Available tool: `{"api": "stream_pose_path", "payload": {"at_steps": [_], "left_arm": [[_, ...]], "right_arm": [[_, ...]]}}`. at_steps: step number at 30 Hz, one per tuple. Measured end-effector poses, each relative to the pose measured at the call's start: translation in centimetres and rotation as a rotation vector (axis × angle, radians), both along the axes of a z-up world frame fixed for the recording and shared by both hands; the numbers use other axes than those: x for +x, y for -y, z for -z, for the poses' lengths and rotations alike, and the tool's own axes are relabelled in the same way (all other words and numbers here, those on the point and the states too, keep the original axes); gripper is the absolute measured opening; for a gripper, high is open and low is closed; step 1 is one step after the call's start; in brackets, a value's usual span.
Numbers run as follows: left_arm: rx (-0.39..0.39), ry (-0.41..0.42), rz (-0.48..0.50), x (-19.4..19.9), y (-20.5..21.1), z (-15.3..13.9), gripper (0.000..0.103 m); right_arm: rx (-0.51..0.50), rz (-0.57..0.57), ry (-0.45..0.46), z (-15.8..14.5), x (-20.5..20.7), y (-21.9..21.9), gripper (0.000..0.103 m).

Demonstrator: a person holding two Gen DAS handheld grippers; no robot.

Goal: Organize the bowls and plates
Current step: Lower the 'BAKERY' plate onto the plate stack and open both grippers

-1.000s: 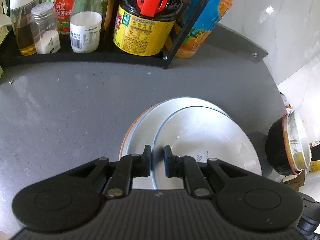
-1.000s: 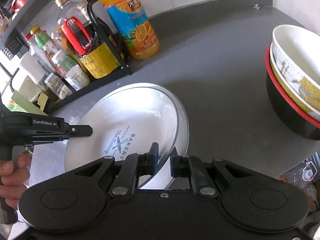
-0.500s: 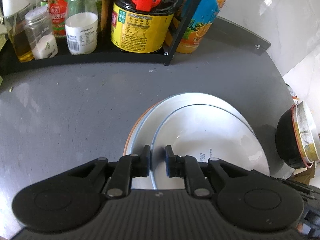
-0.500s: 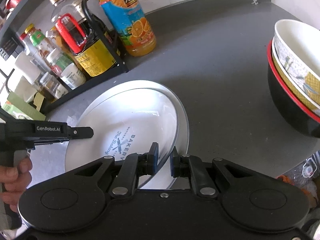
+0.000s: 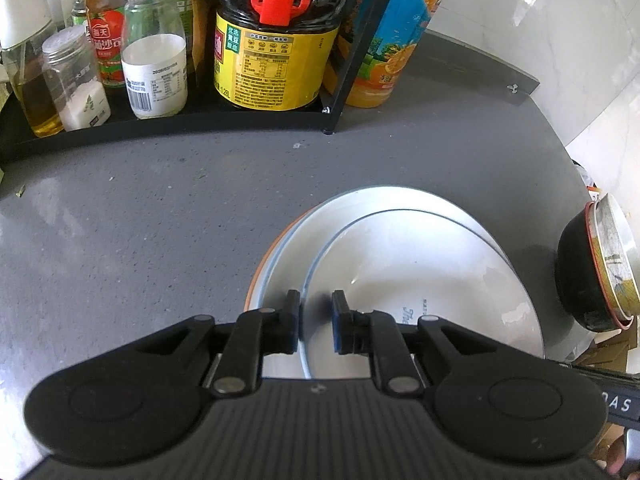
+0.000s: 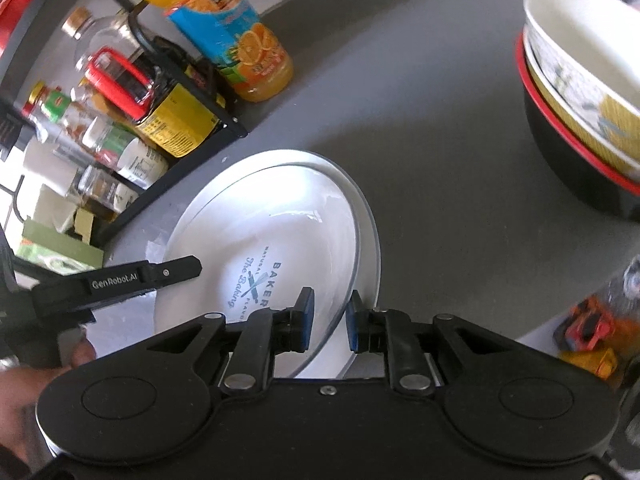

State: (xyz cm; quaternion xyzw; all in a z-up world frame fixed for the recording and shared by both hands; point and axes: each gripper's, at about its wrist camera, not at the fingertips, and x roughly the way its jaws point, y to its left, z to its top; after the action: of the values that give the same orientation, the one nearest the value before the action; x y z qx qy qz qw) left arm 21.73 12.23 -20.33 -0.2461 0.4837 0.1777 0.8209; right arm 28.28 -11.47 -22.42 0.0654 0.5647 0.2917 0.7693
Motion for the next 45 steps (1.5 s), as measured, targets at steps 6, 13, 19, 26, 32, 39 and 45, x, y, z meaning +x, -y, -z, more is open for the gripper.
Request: {"api": "stream_pose_path", "payload": {"at_steps": [6,13,19,26,32,39,45], "left_arm": [[0.006,0.003,0.003,0.2,0.0,0.1,0.014],[0.019,0.005,0.012,0.4,0.0,0.2,0.015],[0.060,0.008,0.034,0.5,0.5,0.1,0.016],[0.061,0.012,0.049,0.5,1.2,0.4,0.017],[0.078,0.008,0.059,0.7,1.8,0.8,0.019],[0.093,0.011,0.046,0.6,1.9,0.9,0.020],[0.129,0.005,0.053,0.9,2.1,0.5,0.020]], "right_arm": [[0.017,0.036,-0.047,-0.1,-0.2,0.5,0.019],[0.002,0.073,-0.045,-0.6,-1.0,0.7,0.018],[-0.011,0.117,-0.031,-0.6,-1.3,0.9,0.009],[-0.041,0.136,-0.001,-1.8,-1.9,0.9,0.009],[-0.067,0.125,0.011,-1.8,-2.2,0.6,0.009],[-0.041,0.134,-0.018,-1.7,-2.6,1.6,0.012],[-0.024,0.139,-0.022,-1.2,-2.6,2.4,0.016]]}}
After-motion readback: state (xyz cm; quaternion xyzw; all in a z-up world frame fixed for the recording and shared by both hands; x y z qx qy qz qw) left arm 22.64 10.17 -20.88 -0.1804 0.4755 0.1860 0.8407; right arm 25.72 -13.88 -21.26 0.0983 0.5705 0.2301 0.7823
